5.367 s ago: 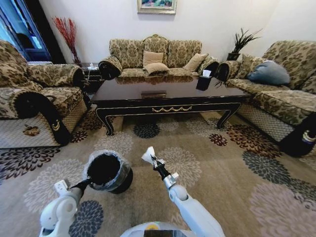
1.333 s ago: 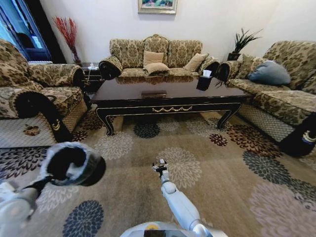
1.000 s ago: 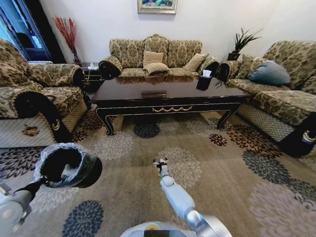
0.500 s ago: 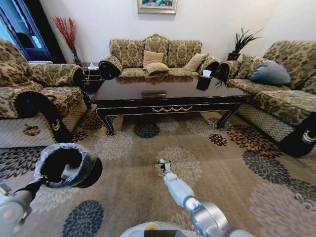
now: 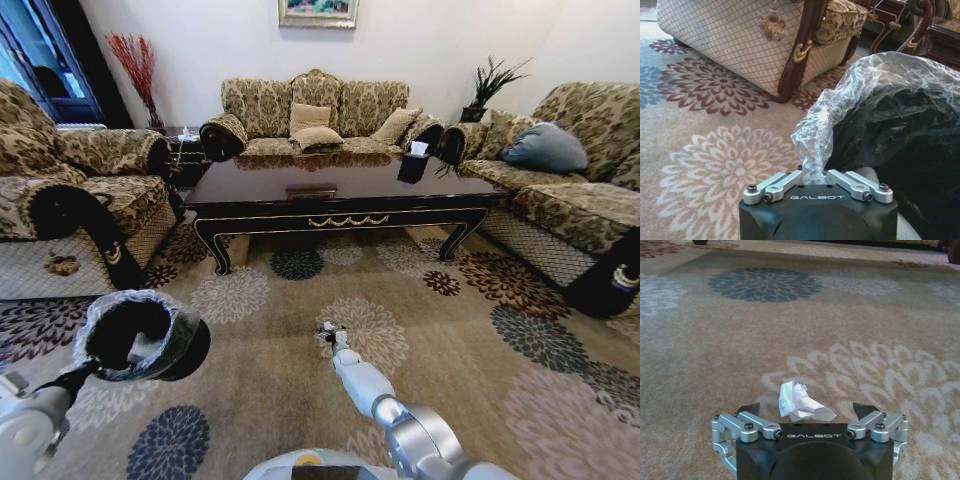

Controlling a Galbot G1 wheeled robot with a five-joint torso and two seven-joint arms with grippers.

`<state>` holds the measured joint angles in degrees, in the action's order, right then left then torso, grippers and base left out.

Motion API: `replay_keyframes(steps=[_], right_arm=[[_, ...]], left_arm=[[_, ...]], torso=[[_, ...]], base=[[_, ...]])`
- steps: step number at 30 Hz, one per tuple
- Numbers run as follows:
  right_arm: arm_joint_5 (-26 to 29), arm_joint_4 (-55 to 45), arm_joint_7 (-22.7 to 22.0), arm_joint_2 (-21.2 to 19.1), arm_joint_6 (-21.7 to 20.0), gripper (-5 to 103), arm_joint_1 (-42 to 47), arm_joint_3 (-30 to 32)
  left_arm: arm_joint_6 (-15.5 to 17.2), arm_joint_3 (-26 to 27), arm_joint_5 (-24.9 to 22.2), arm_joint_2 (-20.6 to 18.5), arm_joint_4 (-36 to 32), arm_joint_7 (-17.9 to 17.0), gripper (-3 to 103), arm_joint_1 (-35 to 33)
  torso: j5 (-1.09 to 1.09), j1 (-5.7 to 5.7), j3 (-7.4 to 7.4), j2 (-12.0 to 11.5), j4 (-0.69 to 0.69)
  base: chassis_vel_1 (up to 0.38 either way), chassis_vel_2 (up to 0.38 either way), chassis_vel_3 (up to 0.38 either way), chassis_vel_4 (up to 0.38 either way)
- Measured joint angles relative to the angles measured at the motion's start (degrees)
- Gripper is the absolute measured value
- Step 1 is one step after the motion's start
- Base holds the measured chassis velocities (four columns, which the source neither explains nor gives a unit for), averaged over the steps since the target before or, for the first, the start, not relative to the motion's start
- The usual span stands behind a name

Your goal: Move to the front of the table and pick up the trash from the floor, then place it into the trash bin.

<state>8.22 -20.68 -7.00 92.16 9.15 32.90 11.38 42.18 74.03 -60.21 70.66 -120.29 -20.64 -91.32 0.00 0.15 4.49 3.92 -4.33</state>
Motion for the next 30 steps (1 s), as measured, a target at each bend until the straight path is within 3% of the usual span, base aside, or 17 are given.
replay_keyframes(steps=[3, 7, 9, 10, 11, 13, 15, 16, 17, 19, 23, 25, 30], right_arm=[[0.0, 0.5, 0.0, 0.0, -0.5, 101, -0.3, 0.3], [0.0, 1.0, 0.1, 0.0, -0.9, 92, -0.3, 0.4], [-0.1, 1.0, 0.1, 0.0, -0.9, 82, -0.3, 0.4], [-0.2, 1.0, 0.2, 0.0, -0.9, 82, -0.3, 0.3], [-0.2, 0.9, 0.2, 0.0, -0.9, 71, -0.3, 0.2], [-0.2, 0.8, 0.4, 0.0, -0.8, 71, -0.3, 0.1], [-0.2, 0.6, 0.7, 0.0, -0.6, 59, -0.3, 0.0], [-0.2, 0.4, 0.9, 0.0, -0.5, 59, -0.3, -0.1], [-0.2, 0.4, 1.0, 0.0, -0.4, 48, -0.4, -0.2], [-0.2, 0.4, 1.1, 0.0, -0.3, 48, -0.4, -0.3], [-0.2, 0.1, 1.6, 0.0, 0.0, 27, -0.4, -0.7], [-0.2, 0.1, 1.7, 0.0, 0.0, 27, -0.4, -0.8], [-0.3, 0.0, 2.2, 0.0, 0.2, 5, -0.2, -1.1]], left_arm=[[0.0, 0.3, 0.0, 0.3, 0.0, 0.0, 2, -0.5], [0.0, 0.5, 0.0, 0.8, -0.2, 0.1, 2, -1.1], [0.0, 0.6, 0.0, 1.0, -0.2, 0.2, 2, -1.3], [0.0, 0.7, 0.0, 1.0, -0.2, 0.2, 2, -1.3], [0.0, 0.8, 0.0, 1.0, -0.1, 0.3, 2, -1.3], [-0.1, 0.8, 0.0, 1.0, -0.1, 0.3, 2, -1.3], [-0.1, 0.9, 0.0, 0.9, 0.0, 0.3, 2, -1.3], [-0.1, 0.9, 0.0, 0.8, 0.0, 0.3, 2, -1.2], [-0.1, 0.8, 0.0, 0.8, -0.1, 0.2, 2, -1.1], [-0.1, 0.7, 0.0, 0.8, -0.2, 0.2, 2, -1.1], [-0.1, 0.3, 0.3, 0.8, -0.3, 0.1, 2, -0.7], [-0.1, 0.2, 0.4, 0.8, -0.3, 0.1, 2, -0.7], [-0.1, -0.1, 0.7, 0.8, 0.0, 0.1, 2, -0.5]], torso=[[0.0, 0.0, 0.0, 0.0, 0.0], [0.0, 0.0, 0.0, 0.0, 0.0], [0.0, 0.0, 0.0, 0.0, 0.0], [0.0, 0.0, 0.0, 0.0, 0.0], [0.0, 0.0, 0.0, 0.0, 0.0], [0.0, 0.0, 0.0, 0.0, 0.0], [0.0, 0.0, 0.0, 0.0, 0.0], [0.0, 0.0, 0.0, 0.0, 0.0], [0.0, 0.0, 0.0, 0.0, 0.0], [0.0, 0.0, 0.0, 0.0, 0.0], [0.0, 0.0, 0.0, 0.0, -0.01], [0.0, 0.0, 0.0, 0.0, -0.01], [0.0, 0.0, 0.0, 0.0, 0.0]], base=[[0.0, 0.0, 0.0, 0.0], [0.0, 0.0, 0.0, 0.0], [0.0, 0.0, 0.0, 0.0], [0.0, 0.0, 0.0, 0.0], [0.0, 0.0, 0.0, 0.0], [0.0, 0.0, 0.0, 0.0], [0.0, 0.0, 0.0, 0.0], [0.0, 0.0, 0.0, 0.0], [0.0, 0.0, 0.0, 0.0], [0.0, 0.0, 0.0, 0.0], [0.0, 0.0, 0.0, 0.0], [0.0, 0.0, 0.0, 0.0], [0.0, 0.0, 0.0, 0.0]])
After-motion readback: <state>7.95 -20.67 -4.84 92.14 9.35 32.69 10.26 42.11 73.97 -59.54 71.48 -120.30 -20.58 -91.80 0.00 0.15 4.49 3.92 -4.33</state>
